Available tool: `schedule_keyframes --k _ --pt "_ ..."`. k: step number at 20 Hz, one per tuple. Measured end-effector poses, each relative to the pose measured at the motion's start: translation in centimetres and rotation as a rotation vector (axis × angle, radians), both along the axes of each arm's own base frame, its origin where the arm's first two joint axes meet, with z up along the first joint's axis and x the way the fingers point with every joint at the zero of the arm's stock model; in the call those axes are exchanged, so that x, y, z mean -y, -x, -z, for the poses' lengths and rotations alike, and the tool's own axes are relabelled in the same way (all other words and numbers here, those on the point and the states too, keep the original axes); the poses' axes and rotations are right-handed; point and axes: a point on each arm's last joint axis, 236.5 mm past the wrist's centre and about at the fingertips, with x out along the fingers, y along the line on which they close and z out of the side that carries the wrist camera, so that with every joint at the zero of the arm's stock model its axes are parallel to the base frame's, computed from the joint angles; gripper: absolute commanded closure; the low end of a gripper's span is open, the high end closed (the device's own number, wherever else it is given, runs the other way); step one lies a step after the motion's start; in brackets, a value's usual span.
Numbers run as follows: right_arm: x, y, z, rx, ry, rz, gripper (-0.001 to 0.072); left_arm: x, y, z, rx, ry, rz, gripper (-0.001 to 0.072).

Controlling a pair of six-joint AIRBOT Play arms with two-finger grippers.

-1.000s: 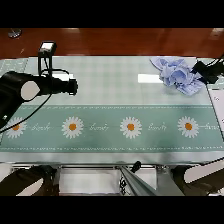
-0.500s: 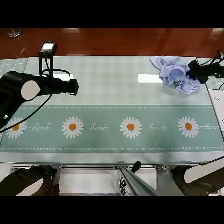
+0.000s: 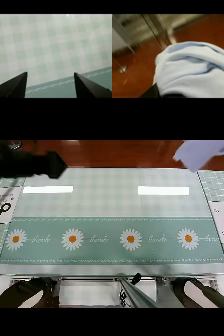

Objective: Fold the shirts.

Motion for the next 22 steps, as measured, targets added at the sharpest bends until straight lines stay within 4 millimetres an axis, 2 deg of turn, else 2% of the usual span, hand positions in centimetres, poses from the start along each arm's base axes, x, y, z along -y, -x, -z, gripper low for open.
schedule_keyframes --k 2,4,5,7,9,11,13,16,19,20,22 --pt "-2.1 4.9 -4.7 0.116 0.036 -0.009 0.0686 -0.8 2.1 -6.0 0.121 0.041 0.007 0.0016" --pt "-4.1 8.6 -6.9 0.166 0.052 -0.034 0.0686 -1.7 4.6 -9.7 0.200 0.068 0.013 0.0016" --pt "-5.0 10.0 -7.1 0.161 0.053 -0.057 0.0686 -2.1 5.8 -11.0 0.228 0.077 0.014 0.0016" --pt "-6.9 11.3 -5.3 0.076 0.048 -0.129 0.0686 -2.9 8.0 -11.8 0.230 0.075 0.019 0.0016" --pt "-9.2 12.1 -1.8 -0.064 0.041 -0.237 0.0686 -3.5 9.6 -11.1 0.188 0.056 0.023 0.0016" --pt "-12.0 12.8 1.6 -0.185 0.025 -0.363 0.0686 -3.8 10.4 -9.9 0.138 0.034 0.025 0.0016" --pt "-14.9 13.1 6.3 -0.320 0.018 -0.465 0.0686 -3.9 10.6 -8.4 0.089 0.014 0.027 0.0016" --pt "-18.9 13.3 15.4 -0.535 0.046 -0.537 0.0686 -3.8 10.3 -5.1 -0.003 -0.021 0.028 0.0016" --pt "-22.6 14.5 25.0 -0.710 0.070 -0.574 0.0685 -3.7 10.1 -1.0 -0.109 -0.062 0.030 0.0016" --pt "-23.3 15.1 28.5 -0.772 0.084 -0.574 0.0685 -3.7 10.0 0.4 -0.142 -0.073 0.030 0.0016" --pt "-23.3 16.3 34.5 -0.875 0.135 -0.548 0.0681 -3.4 10.1 3.5 -0.219 -0.091 0.036 0.0016"
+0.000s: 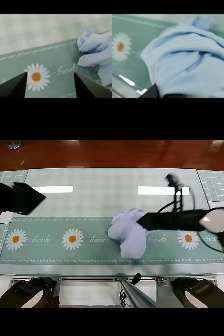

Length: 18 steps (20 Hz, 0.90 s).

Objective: Fold the shirts.

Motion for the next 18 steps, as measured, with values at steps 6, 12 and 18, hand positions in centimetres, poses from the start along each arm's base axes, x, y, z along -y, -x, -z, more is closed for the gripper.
schedule_keyframes --k 6,12,18 --pt "2.6 0.0 5.7 0.023 0.206 -0.023 0.0259 4.7 -0.7 8.9 -0.149 0.138 0.038 0.0016" --pt "8.9 -3.4 1.5 0.202 0.423 0.052 0.0163 9.1 1.3 21.1 -0.422 0.255 0.019 0.0016" --pt "17.6 -4.4 0.2 0.168 0.527 0.247 0.0169 12.3 2.8 27.6 -0.593 0.378 0.002 0.0017"
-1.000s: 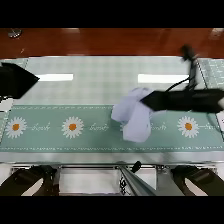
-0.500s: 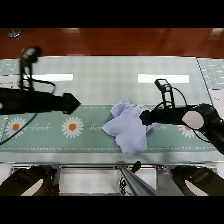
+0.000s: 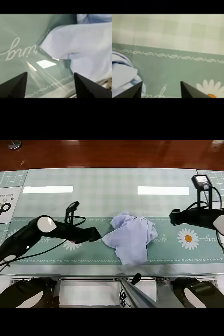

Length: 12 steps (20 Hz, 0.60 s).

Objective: Fold the shirts.

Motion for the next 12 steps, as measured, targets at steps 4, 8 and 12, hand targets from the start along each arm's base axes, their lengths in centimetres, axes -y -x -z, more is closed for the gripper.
schedule_keyframes --k 4,8,12 --pt "3.3 0.2 0.1 -0.021 -0.025 0.090 0.0169 3.0 -0.3 1.9 -0.075 0.129 -0.019 0.0017" --pt "4.5 0.5 0.2 -0.035 -0.065 0.134 0.0169 5.0 -1.5 2.9 -0.111 0.234 -0.069 0.0024" --pt "4.8 0.7 0.3 -0.043 -0.079 0.145 0.0169 6.4 -1.6 4.2 -0.160 0.266 -0.070 0.0133"
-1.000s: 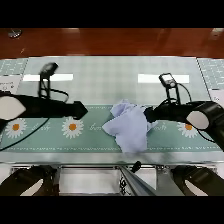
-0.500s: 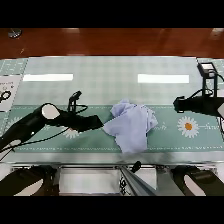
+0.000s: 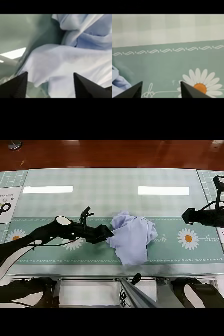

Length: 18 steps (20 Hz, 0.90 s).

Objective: Fold the shirts.

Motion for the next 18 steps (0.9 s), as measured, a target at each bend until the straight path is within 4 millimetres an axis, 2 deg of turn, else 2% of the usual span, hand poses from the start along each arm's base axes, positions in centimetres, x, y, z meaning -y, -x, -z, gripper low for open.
schedule_keyframes --k 1,2,3,4,5,6,7,8,10,11,12,15,18 --pt "0.0 0.0 0.0 0.000 -0.001 0.001 0.0169 0.6 -0.1 0.1 0.000 0.006 0.010 0.0260" --pt "0.1 0.0 0.0 -0.001 -0.002 0.003 0.0170 1.2 -0.2 0.2 0.004 0.007 0.024 0.0324" --pt "0.1 0.1 0.0 -0.002 -0.003 0.004 0.0169 1.9 -0.3 0.0 0.010 0.015 0.036 0.0449" --pt "0.1 0.1 0.0 -0.004 -0.003 0.003 0.0170 2.8 -0.4 -0.2 0.016 0.026 0.049 0.0652" --pt "0.1 0.1 0.0 -0.004 -0.004 0.003 0.0187 3.5 -0.5 -0.2 0.022 0.029 0.067 0.0689" --pt "0.1 0.1 0.1 -0.006 -0.003 0.003 0.0192 4.2 -0.7 -0.3 0.033 0.034 0.081 0.0689" --pt "0.2 0.2 0.2 -0.011 -0.001 0.004 0.0235 4.7 -0.8 -0.6 0.043 0.042 0.095 0.0689" --pt "0.5 0.5 0.6 -0.023 0.015 0.004 0.0234 5.2 -0.8 -0.9 0.055 0.051 0.113 0.0689" --pt "1.1 1.8 2.5 -0.083 0.039 0.005 0.0168 5.9 -0.6 -1.7 0.072 0.077 0.153 0.0690" --pt "0.9 2.5 3.7 -0.117 0.019 0.002 0.0167 6.1 -0.5 -2.0 0.081 0.085 0.166 0.0690" --pt "0.0 3.4 5.1 -0.152 -0.029 -0.006 0.0166 6.2 -0.2 -2.4 0.086 0.096 0.185 0.0691" --pt "-4.3 5.8 8.9 -0.224 -0.239 -0.045 0.0161 6.5 0.3 -3.6 0.108 0.117 0.226 0.0690" --pt "-7.6 6.7 11.7 -0.235 -0.420 -0.030 0.0162 6.5 1.2 -4.8 0.117 0.139 0.269 0.0690"
